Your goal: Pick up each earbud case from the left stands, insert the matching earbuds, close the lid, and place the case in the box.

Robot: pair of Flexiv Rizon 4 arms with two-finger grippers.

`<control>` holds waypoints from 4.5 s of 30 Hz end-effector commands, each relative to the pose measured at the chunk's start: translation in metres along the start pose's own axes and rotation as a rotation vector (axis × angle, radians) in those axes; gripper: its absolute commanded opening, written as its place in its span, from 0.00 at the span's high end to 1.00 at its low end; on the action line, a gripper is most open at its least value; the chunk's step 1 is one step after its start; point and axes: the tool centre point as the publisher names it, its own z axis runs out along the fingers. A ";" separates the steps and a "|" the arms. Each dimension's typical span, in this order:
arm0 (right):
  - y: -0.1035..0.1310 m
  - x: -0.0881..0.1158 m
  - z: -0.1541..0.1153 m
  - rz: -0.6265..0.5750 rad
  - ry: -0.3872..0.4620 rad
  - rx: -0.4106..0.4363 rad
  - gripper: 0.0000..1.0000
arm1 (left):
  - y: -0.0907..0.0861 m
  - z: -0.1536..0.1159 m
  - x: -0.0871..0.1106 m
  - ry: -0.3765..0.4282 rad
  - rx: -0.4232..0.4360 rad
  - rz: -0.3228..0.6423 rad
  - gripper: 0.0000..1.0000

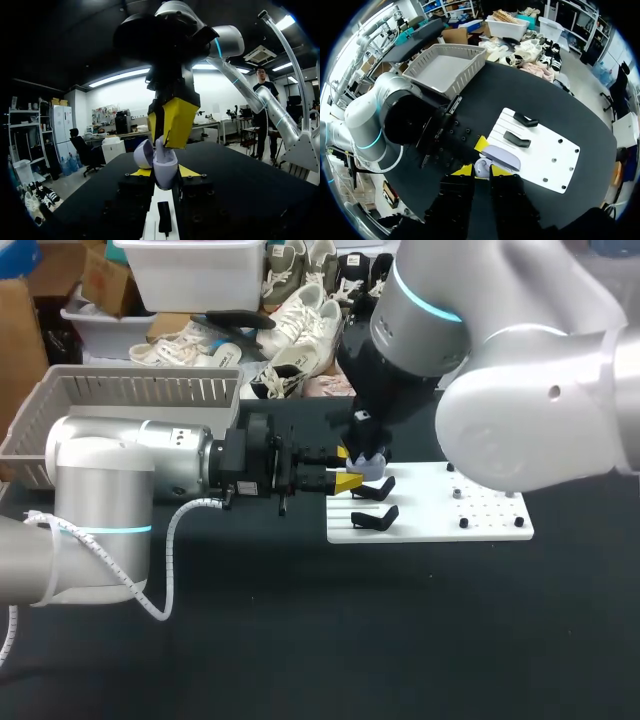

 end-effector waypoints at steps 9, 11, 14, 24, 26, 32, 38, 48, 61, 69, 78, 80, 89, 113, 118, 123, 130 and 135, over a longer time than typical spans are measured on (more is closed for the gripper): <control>0.001 -0.001 0.002 -0.016 0.028 0.025 1.00 | -0.001 0.001 0.000 -0.001 -0.004 0.002 1.00; 0.002 -0.002 0.002 -0.017 0.032 0.027 0.92 | -0.001 0.001 0.000 -0.001 -0.004 0.002 1.00; 0.004 -0.003 0.000 -0.017 0.035 0.028 0.66 | -0.001 0.001 0.000 -0.001 -0.004 0.002 1.00; 0.008 0.002 -0.014 -0.023 0.019 0.035 0.52 | -0.001 0.001 0.000 -0.001 -0.004 0.002 1.00; 0.008 0.002 -0.021 -0.022 0.006 0.037 0.52 | -0.001 0.001 0.000 -0.001 -0.004 0.002 1.00; -0.019 -0.014 -0.042 0.141 -0.049 0.075 0.24 | -0.001 0.001 0.000 -0.001 -0.004 0.002 1.00; -0.050 -0.036 -0.042 0.243 -0.041 0.113 0.00 | -0.001 0.001 0.000 -0.001 -0.004 0.002 1.00; -0.072 -0.044 -0.020 0.266 0.040 0.150 0.00 | -0.001 0.001 0.000 -0.001 -0.004 0.002 1.00; -0.077 -0.021 -0.005 0.262 0.107 0.153 0.00 | -0.001 0.001 0.000 -0.001 -0.004 0.002 1.00; -0.075 -0.007 -0.004 0.254 0.133 0.136 0.00 | -0.001 0.001 0.000 -0.001 -0.004 0.002 1.00; -0.070 0.000 -0.007 0.248 0.122 0.123 0.00 | -0.001 0.001 0.000 -0.001 -0.004 0.002 1.00; -0.072 -0.002 -0.018 0.258 0.082 0.126 0.00 | -0.001 0.001 0.000 -0.001 -0.004 0.002 1.00; -0.073 0.002 -0.091 0.070 -0.075 0.041 0.00 | 0.001 -0.007 -0.005 -0.015 -0.032 -0.030 1.00; -0.063 0.022 -0.108 -0.009 -0.048 -0.020 0.00 | 0.094 -0.227 -0.015 0.181 -0.752 -0.112 1.00; -0.063 0.022 -0.108 -0.009 -0.048 -0.020 0.00 | 0.129 -0.268 0.006 0.244 -0.811 -0.156 1.00; -0.063 0.022 -0.108 -0.009 -0.048 -0.020 0.00 | 0.166 -0.292 0.019 0.271 -0.840 -0.219 1.00; -0.063 0.022 -0.108 -0.009 -0.048 -0.020 0.00 | 0.208 -0.310 0.036 0.315 -0.792 -0.260 0.95; -0.063 0.022 -0.108 -0.009 -0.048 -0.020 0.00 | 0.218 -0.314 0.041 0.328 -0.753 -0.263 0.62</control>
